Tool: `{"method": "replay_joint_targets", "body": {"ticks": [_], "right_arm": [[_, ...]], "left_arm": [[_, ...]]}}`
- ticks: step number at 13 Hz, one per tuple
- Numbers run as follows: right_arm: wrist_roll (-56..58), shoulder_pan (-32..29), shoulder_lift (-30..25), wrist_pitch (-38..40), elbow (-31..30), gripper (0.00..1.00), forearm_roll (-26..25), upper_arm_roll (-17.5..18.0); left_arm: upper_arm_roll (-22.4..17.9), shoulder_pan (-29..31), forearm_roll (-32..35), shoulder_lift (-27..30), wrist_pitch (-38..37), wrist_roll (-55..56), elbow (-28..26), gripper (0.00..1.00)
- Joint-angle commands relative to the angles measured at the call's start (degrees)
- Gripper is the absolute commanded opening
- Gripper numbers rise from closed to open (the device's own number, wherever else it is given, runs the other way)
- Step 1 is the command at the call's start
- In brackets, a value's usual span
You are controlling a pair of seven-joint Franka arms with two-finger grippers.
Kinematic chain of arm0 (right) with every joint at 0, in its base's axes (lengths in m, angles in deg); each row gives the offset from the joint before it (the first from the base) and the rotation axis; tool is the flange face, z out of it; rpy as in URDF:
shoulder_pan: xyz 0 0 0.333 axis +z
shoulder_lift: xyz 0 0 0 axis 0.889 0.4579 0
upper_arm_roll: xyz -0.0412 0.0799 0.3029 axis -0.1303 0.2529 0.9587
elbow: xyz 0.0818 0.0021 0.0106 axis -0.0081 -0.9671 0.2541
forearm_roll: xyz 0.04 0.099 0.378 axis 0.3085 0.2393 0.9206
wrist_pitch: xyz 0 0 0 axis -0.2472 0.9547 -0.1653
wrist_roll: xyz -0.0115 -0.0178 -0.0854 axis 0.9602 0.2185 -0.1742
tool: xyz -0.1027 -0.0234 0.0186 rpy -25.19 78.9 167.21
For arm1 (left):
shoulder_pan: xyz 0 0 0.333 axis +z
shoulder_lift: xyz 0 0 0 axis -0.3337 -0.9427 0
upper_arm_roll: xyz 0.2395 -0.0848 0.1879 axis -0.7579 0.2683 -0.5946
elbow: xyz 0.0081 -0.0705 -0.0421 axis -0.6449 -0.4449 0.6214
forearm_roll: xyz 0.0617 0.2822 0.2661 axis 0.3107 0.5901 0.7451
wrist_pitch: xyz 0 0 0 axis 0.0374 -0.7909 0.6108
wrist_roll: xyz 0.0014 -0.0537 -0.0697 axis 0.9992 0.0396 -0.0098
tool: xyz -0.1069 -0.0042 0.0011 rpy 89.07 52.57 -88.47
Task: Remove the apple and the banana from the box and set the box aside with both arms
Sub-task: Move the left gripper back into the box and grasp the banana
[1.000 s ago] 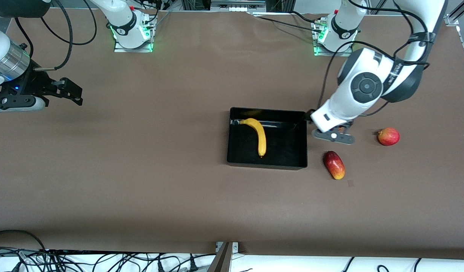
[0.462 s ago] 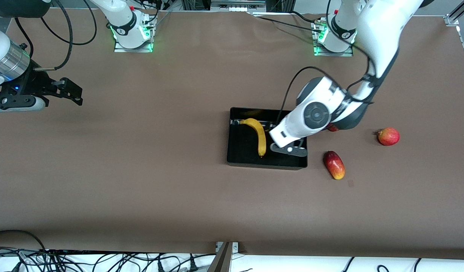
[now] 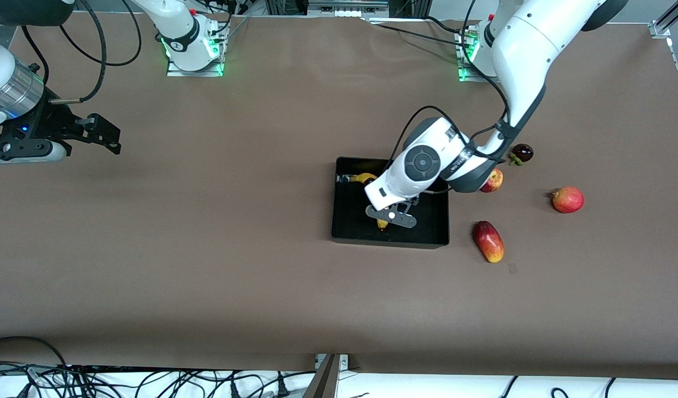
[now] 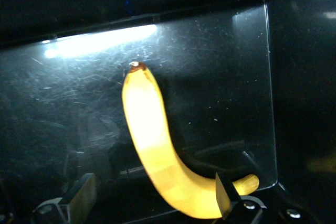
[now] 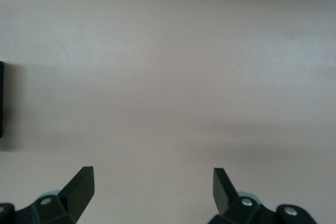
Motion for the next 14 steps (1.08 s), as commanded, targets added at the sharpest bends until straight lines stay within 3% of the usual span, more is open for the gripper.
{"method": "replay_joint_targets", "body": {"ticks": [1,6,7,9,10,11,14], "right_arm": [[-0.35,0.08,-0.41,0.31,-0.15,1.00,-0.20,0.10],[-0.35,0.08,-0.41,0.13,-0.15,1.00,-0.20,0.01],[-0.35,0.08,-0.41,0.13,-0.15,1.00,-0.20,0.01],[-0.35,0.08,-0.41,0.13,-0.15,1.00,-0.20,0.01],[-0.35,0.08,-0.41,0.13,-0.06,1.00,-0.20,0.01],[-0.35,0.08,-0.41,0.13,-0.06,1.00,-0.20,0.01],[-0.35,0.08,-0.41,0.13,-0.15,1.00,-0.20,0.01]], "left_arm": [[-1.91,-3.87,5.15,-2.48,1.44,6.25,1.64,1.00],[-2.00,-4.14,7.01,-4.15,1.62,6.80,1.28,1.00],[-2.09,-4.14,7.01,-4.59,1.62,6.80,1.28,0.87],[-2.00,-4.14,7.01,-4.59,1.54,6.80,1.28,0.21],[-2.00,-4.06,6.93,-4.51,1.45,6.80,1.37,0.05],[-2.00,-4.06,7.01,-4.42,1.27,6.80,1.46,0.00],[-1.91,-3.62,6.93,-3.89,1.09,6.71,1.81,0.00]]}}
